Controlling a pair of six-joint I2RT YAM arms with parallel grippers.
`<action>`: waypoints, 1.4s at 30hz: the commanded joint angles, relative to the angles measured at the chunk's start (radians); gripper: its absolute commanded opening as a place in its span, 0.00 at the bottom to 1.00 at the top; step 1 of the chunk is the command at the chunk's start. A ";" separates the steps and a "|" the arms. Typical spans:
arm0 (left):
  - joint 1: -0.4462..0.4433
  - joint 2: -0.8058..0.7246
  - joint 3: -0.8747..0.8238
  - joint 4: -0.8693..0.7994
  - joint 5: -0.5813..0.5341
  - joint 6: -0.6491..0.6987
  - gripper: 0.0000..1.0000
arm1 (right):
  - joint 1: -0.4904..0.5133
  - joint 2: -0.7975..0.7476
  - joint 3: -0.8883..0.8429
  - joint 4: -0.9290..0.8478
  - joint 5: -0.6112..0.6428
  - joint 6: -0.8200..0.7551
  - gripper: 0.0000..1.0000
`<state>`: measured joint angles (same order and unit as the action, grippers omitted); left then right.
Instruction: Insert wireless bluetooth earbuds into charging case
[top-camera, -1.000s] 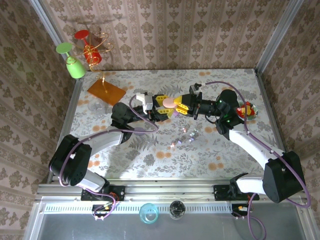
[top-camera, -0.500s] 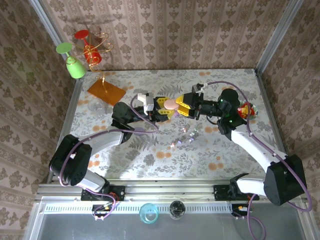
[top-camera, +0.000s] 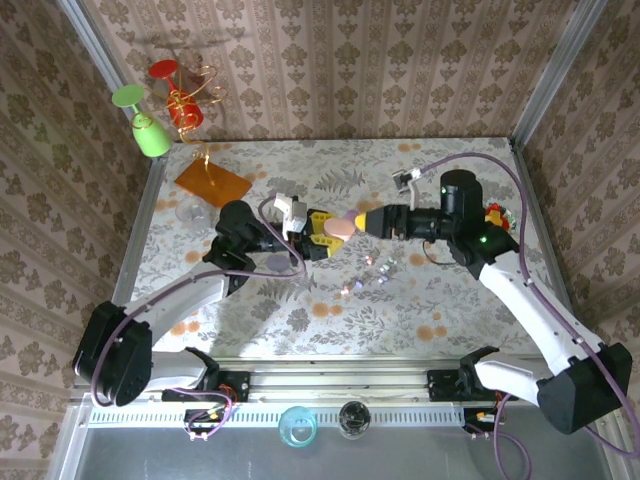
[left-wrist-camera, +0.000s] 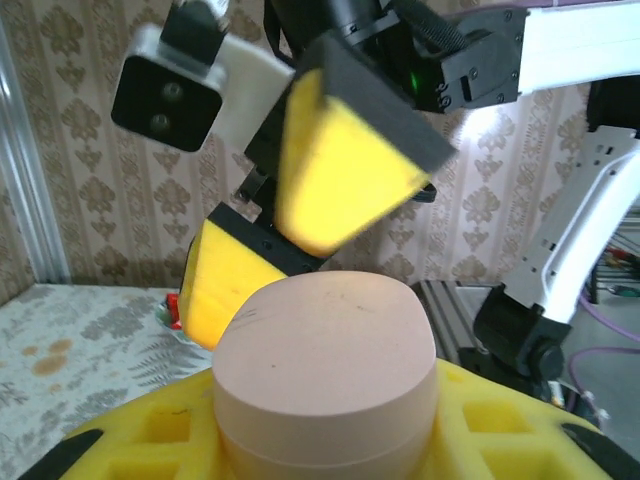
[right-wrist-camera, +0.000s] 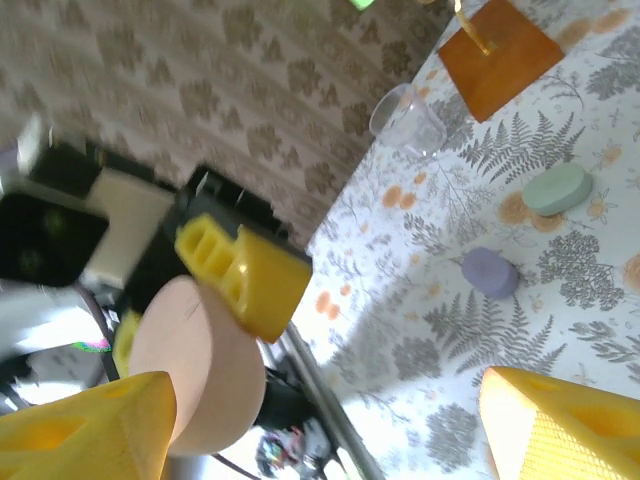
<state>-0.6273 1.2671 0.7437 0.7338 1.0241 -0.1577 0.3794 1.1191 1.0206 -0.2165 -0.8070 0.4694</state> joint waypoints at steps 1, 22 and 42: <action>0.000 -0.034 -0.019 -0.107 0.062 0.040 0.32 | 0.103 -0.040 0.034 -0.150 0.117 -0.453 0.82; 0.000 -0.045 -0.026 -0.162 0.062 0.079 0.32 | 0.122 -0.064 0.003 0.007 0.405 -0.453 0.82; 0.015 -0.032 -0.040 -0.096 0.078 0.004 0.30 | 0.110 -0.035 0.015 0.044 0.228 -0.445 0.81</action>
<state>-0.6193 1.2457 0.7044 0.5827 1.0576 -0.1146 0.4942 1.0954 1.0275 -0.2070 -0.5137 0.0589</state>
